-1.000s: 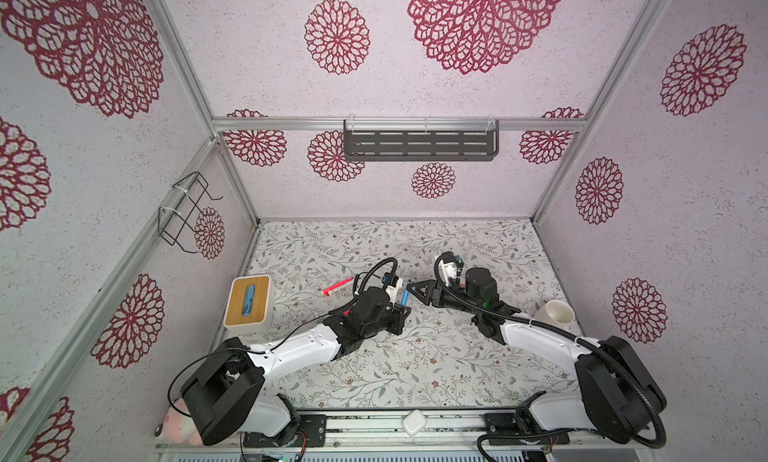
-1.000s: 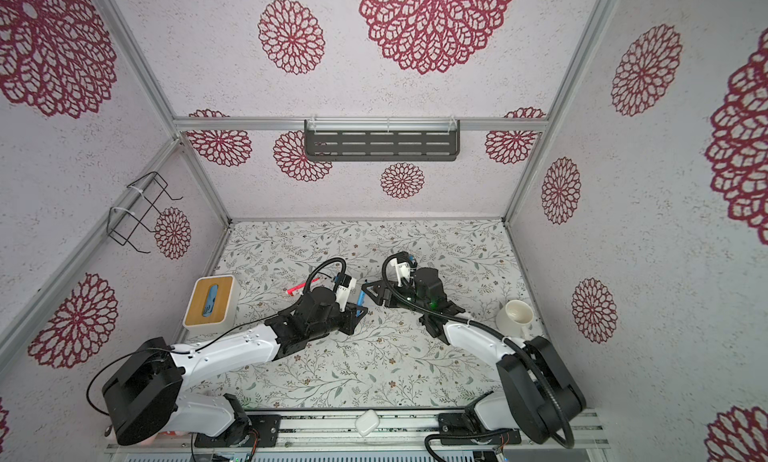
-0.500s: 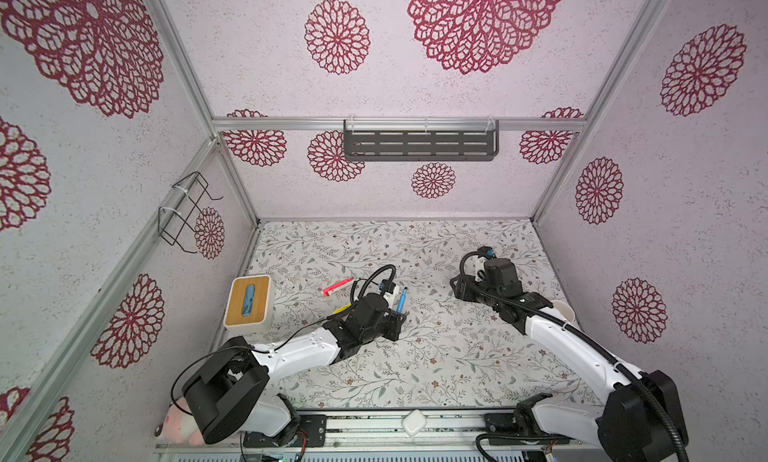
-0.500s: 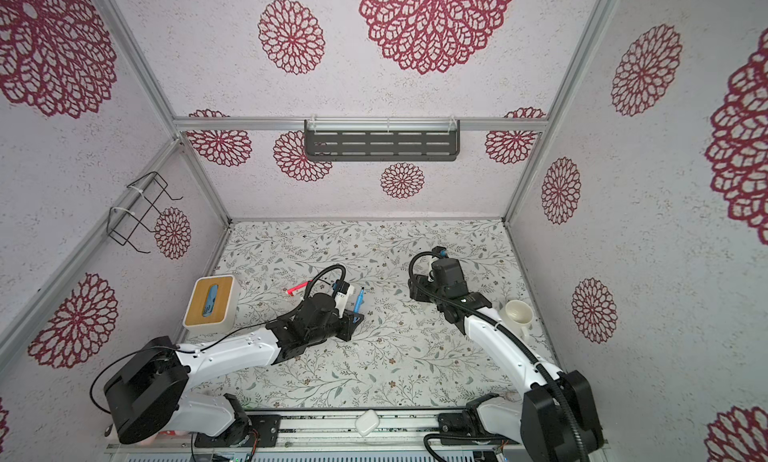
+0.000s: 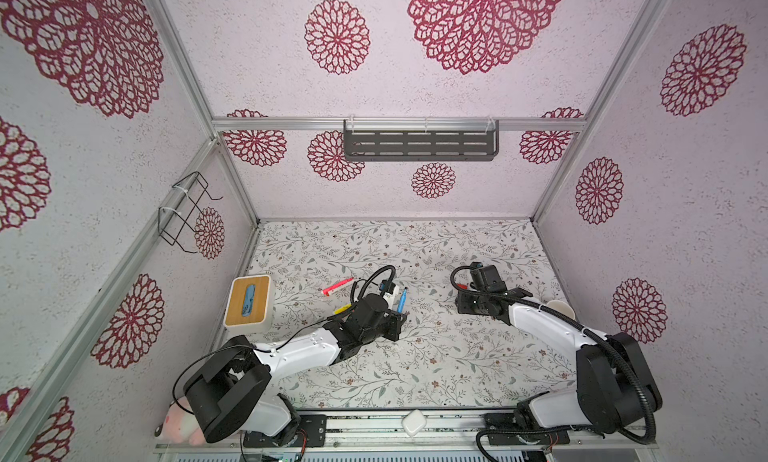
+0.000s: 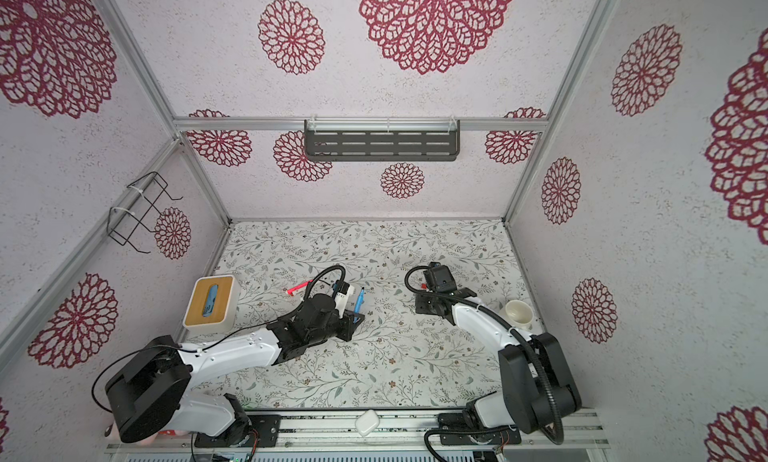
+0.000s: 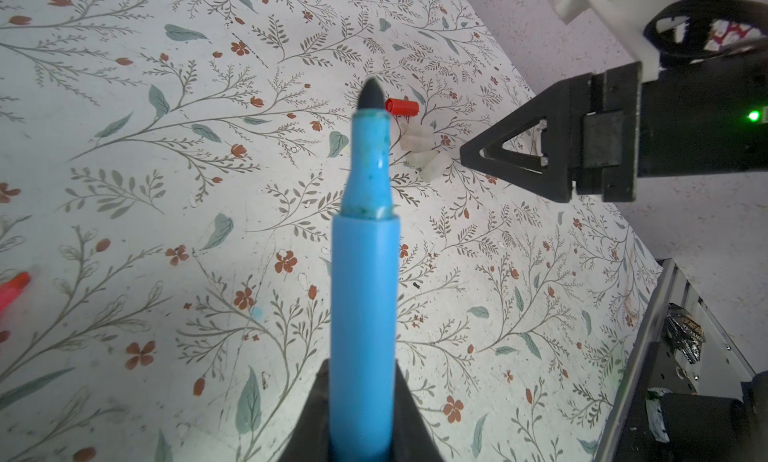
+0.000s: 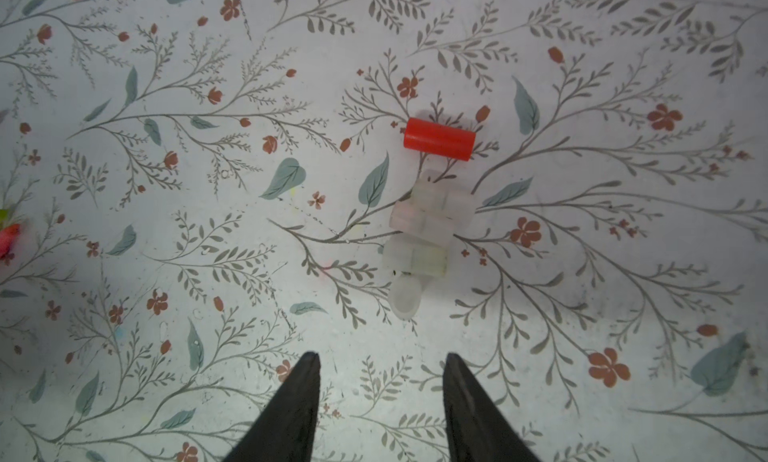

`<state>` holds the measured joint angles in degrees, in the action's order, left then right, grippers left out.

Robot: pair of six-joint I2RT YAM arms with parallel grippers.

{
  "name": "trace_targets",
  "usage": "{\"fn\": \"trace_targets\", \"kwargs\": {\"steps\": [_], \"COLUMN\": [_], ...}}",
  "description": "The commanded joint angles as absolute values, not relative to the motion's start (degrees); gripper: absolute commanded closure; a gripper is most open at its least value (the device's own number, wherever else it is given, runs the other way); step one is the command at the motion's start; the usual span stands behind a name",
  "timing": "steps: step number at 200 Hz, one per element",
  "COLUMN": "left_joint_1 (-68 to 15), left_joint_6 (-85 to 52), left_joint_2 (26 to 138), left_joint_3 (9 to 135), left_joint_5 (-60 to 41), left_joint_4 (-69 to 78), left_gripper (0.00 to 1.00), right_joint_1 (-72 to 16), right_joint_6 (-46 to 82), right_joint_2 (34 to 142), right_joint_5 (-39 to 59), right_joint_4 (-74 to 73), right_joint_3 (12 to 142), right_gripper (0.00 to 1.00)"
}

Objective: Insert the pens into the pen caps

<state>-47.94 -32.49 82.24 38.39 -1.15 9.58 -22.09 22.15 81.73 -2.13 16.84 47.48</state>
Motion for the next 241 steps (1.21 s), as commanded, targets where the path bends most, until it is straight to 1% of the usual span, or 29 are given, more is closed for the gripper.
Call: {"fn": "trace_targets", "kwargs": {"steps": [1,35,69,145,241], "left_joint_1": [-47.93,-47.82,-47.83,-47.93,-47.87], "left_joint_6": [-33.21,-32.94,-33.15,-32.72,-32.43], "left_joint_2": [82.61,82.71,82.71,83.1,83.12], "left_joint_3": [37.79,37.71,37.27,37.44,37.53], "left_joint_5": [-0.81,-0.35,-0.11,0.48,1.09], "left_joint_4": [11.32,11.1,11.25,11.19,10.86], "left_gripper": [1.0,1.0,1.0,1.0,1.0], "right_joint_1": [-21.8,-21.79,-21.88,-21.93,-23.17], "right_joint_6": [21.28,21.14,20.94,20.15,19.87], "right_joint_2": [82.92,84.93,87.05,91.16,94.47], "right_joint_5": [-3.99,-4.92,-5.77,-7.04,-8.79], "right_joint_4": [17.14,16.2,15.78,15.73,16.96], "right_joint_3": [49.58,49.73,50.57,53.08,55.11], "right_gripper": [0.51,0.55,0.56,0.63,0.7]}}
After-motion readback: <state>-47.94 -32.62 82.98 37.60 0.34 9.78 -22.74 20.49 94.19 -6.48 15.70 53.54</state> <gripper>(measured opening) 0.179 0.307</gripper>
